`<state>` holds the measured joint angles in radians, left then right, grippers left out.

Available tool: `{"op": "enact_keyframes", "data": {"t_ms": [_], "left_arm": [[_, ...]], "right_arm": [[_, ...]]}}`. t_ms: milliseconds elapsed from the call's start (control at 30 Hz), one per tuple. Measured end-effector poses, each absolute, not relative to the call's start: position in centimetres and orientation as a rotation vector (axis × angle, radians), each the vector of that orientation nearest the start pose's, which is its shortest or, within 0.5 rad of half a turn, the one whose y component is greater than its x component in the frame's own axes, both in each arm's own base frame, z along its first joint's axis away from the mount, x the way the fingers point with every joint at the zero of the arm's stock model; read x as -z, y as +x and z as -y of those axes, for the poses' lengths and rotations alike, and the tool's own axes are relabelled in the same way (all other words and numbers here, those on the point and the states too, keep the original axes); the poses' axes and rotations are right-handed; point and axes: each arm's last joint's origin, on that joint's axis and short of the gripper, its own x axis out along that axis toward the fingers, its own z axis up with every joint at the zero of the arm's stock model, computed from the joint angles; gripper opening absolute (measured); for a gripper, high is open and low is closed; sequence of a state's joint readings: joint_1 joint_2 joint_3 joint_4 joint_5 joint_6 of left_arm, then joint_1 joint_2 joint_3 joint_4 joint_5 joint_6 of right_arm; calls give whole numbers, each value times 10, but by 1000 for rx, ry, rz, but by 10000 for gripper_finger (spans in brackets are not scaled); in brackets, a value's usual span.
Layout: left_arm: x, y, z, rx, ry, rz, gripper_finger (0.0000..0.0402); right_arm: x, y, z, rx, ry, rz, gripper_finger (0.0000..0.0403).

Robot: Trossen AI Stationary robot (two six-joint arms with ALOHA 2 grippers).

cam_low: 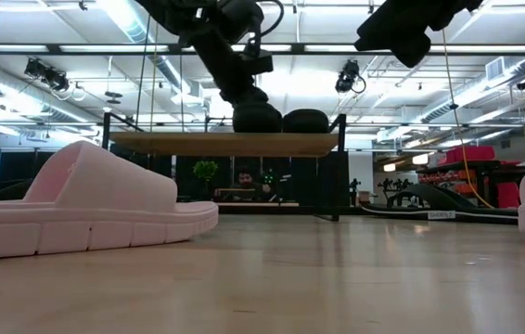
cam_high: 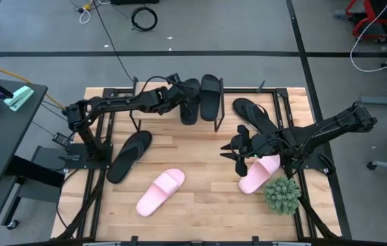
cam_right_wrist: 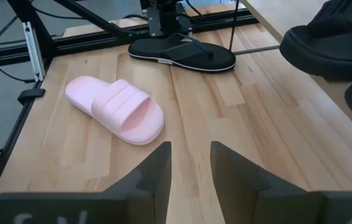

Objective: Pick and place slides into the shelf
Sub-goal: Put the black slide on the shelf, then put the right pink slide on the shelf

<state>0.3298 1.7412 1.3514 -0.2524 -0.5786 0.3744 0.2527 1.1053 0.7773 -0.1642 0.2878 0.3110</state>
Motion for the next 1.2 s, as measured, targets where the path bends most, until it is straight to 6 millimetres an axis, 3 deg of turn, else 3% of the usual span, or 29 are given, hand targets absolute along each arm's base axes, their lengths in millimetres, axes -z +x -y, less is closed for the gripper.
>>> {"op": "enact_keyframes", "data": {"t_ms": [400,633,800,967,1200], "left_arm": [[-273,365,-137,-748,399,-774,178],[-287,368,-114,-693,556,-759,213],[-309,363,-84,-721,598,-702,220],[-324,352,-32,-589,628,-680,209],[-306,312,41,-337,695,-961,191]], "right_arm": [[-272,231,-51,107,173,-464,117],[-272,231,-51,107,173,-464,117],[-272,231,-51,108,173,-465,117],[-272,231,-51,108,173,-465,117],[-271,231,-51,109,174,-470,117]]}}
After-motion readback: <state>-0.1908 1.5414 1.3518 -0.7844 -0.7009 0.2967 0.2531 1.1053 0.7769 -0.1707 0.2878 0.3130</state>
